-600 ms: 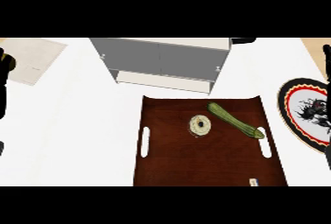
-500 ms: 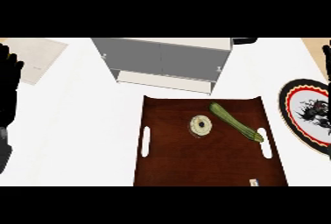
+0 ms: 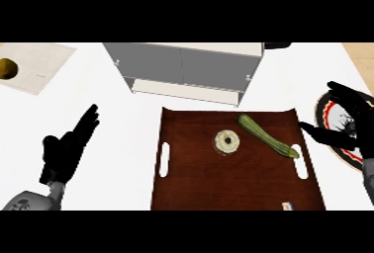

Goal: Pick the cupcake from the tray and place it in the tiered shelf

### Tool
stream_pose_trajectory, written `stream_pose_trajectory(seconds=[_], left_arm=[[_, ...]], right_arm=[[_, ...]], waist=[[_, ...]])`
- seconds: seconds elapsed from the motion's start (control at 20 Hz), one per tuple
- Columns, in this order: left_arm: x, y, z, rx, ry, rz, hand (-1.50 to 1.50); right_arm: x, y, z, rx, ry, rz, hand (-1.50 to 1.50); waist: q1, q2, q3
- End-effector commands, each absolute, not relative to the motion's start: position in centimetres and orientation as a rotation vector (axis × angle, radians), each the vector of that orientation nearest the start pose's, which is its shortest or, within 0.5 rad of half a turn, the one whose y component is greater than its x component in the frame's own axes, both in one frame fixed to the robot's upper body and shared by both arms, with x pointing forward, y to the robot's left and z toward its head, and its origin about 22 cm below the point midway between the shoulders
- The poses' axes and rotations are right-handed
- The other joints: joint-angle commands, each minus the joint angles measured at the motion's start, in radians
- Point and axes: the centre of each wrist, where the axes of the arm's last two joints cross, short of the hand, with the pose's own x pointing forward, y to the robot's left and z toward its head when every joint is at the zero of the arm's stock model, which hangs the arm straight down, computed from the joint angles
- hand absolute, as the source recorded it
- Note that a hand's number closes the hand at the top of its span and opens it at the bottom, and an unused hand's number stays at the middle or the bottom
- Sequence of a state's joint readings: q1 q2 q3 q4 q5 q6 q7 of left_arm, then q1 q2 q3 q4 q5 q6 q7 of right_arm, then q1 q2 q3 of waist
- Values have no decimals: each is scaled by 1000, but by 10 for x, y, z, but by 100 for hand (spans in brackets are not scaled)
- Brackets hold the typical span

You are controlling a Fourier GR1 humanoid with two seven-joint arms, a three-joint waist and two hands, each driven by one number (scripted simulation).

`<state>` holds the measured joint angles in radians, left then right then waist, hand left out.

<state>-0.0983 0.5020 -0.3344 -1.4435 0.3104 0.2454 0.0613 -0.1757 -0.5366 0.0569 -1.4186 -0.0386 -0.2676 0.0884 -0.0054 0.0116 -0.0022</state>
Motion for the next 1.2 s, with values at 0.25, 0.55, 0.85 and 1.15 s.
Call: stream_pose_trajectory(seconds=[0.25, 0.55, 0.85, 1.15], left_arm=[[246, 269, -28, 101, -1325, -279, 0], [235, 279, -29, 105, -1305, -276, 0], [244, 263, -28, 113, -1314, -313, 0], [240, 271, -42, 108, -1316, -298, 0]], right_arm=[[297, -289, 58, -210, -1595, 388, -150], [281, -244, 114, -174, -1383, 676, -150], [286, -217, 151, -666, -1174, 1032, -150], [285, -149, 169, -897, -1036, 1136, -150]], waist=[[7, -11, 2], [6, -17, 0], [22, -18, -6], [25, -13, -2]])
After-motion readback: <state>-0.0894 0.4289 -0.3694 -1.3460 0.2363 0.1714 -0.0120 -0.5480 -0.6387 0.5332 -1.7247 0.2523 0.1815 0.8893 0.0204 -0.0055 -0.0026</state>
